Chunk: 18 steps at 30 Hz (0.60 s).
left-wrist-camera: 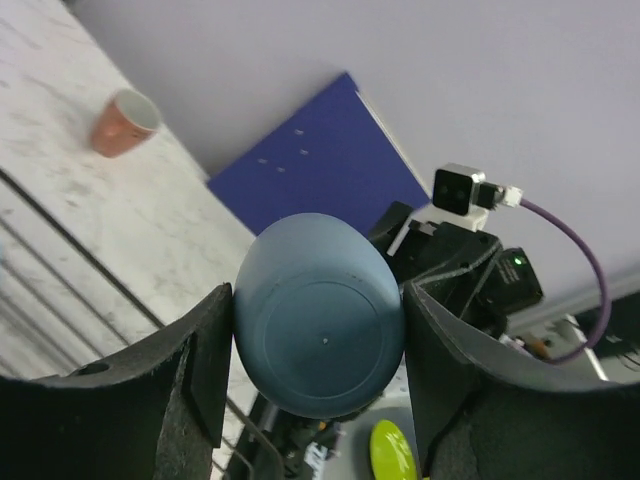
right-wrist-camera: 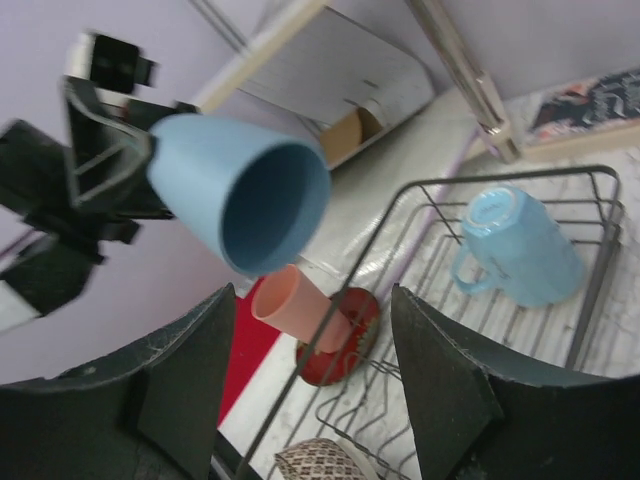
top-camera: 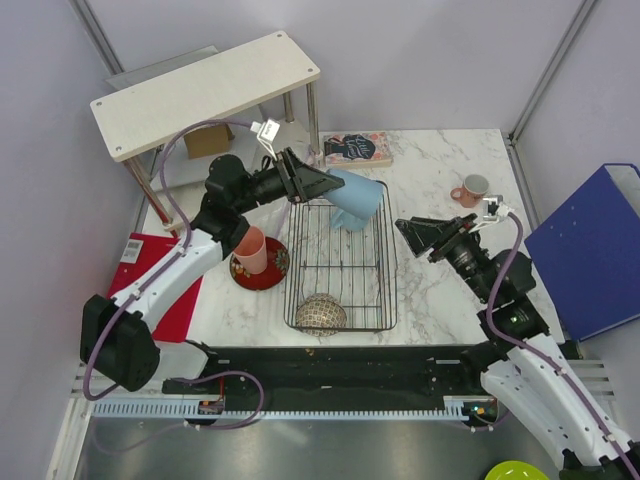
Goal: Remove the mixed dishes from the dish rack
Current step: Place the cup at the center of the board.
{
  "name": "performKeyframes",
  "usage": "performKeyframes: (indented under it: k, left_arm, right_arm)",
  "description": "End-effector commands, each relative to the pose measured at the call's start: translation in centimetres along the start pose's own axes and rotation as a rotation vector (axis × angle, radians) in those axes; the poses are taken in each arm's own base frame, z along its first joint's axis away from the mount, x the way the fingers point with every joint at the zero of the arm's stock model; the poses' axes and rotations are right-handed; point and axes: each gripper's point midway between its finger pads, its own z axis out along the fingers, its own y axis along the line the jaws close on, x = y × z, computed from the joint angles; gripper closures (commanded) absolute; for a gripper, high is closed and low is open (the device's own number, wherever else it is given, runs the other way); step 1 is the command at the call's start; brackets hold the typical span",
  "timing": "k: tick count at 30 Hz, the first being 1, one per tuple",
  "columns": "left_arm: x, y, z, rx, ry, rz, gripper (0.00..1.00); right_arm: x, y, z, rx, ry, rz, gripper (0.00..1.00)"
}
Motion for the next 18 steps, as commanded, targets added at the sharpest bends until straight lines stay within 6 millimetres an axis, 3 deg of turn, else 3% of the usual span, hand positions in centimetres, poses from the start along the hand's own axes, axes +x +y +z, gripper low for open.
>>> performKeyframes:
  k: [1,7,18]
  left_arm:
    - [0.2,-7.3,-1.9,0.379,0.048,-0.025,0.98]
    - [1.2,-8.0,-2.7,0.514,0.061,-0.098,0.98]
    - [3.4,-8.3,-2.0,0.516,0.120,-0.112,0.98]
  right_arm:
    - [-1.8,4.2,-0.7,-0.183,-0.053,0.022,0.30]
    - [-1.5,4.7,0.1,-0.223,-0.032,0.041,0.31]
    - [-2.1,6.6,2.4,-0.335,-0.029,0.117,0.33]
